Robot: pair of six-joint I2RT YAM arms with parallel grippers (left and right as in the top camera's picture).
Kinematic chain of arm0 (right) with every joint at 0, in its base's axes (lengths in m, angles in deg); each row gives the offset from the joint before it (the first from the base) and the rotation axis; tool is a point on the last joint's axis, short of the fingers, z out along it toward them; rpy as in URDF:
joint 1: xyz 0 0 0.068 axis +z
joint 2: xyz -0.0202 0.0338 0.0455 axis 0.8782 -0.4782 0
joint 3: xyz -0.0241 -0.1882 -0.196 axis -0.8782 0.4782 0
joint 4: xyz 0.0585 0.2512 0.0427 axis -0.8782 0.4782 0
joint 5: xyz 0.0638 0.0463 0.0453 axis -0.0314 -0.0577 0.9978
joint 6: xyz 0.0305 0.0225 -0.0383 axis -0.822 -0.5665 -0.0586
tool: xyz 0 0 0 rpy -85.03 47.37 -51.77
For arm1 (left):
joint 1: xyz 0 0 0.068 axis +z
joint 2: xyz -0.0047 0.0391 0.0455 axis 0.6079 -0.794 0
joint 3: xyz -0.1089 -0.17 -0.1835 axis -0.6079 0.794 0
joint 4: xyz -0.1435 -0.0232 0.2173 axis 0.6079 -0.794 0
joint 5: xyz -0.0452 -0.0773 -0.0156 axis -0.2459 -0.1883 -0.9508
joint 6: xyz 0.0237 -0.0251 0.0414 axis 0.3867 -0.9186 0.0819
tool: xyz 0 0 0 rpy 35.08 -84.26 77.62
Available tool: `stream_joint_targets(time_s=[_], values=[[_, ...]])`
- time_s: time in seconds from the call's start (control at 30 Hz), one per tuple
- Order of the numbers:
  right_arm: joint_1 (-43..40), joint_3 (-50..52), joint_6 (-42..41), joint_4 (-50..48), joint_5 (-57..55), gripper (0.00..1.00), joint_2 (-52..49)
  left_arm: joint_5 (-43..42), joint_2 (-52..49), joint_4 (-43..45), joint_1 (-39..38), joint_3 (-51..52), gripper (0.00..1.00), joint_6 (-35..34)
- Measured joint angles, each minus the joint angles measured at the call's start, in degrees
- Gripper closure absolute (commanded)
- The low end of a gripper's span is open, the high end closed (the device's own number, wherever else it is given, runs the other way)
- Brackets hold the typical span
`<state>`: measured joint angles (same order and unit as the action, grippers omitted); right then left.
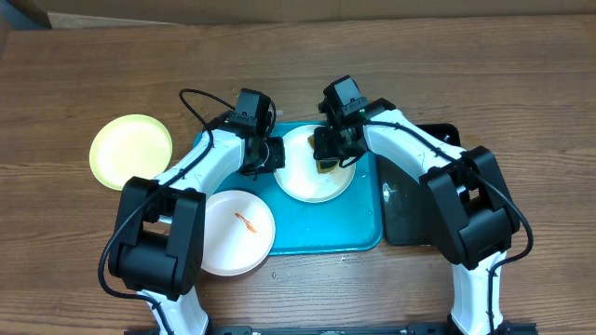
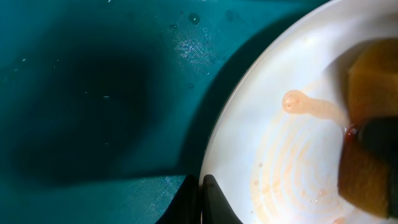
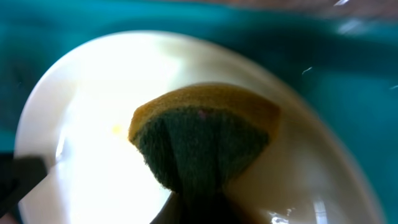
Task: Clean dirty plates on tray and stack at the side
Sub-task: 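Scrub the white plate held by the left gripper with the sponge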
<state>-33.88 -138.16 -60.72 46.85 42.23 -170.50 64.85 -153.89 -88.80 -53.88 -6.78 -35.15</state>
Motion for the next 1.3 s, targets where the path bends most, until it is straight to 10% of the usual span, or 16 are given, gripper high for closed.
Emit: stream_joint_targets(time_s=[0.17, 0.8, 1.0, 1.3], values=[[1.03, -0.07, 0.39, -0.5, 3.89, 0.46, -0.09, -0.02, 0.0, -0.02, 0.0, 0.0, 0.95, 0.0], [1.18, -4.9, 0.04, 6.73, -3.41, 0.48, -0.85, -0.07, 0.0, 0.02, -0.04, 0.0, 0.94, 0.0], [6.71, -4.9, 0.52, 7.13, -13.03, 0.9, -0.85, -0.07, 0.0, 0.0, -0.04, 0.0, 0.93, 0.0], [7.41, -4.87, -0.81, 8.13, -23.34, 0.89, -0.85, -0.07, 0.0, 0.04, -0.04, 0.0, 0.92, 0.0]])
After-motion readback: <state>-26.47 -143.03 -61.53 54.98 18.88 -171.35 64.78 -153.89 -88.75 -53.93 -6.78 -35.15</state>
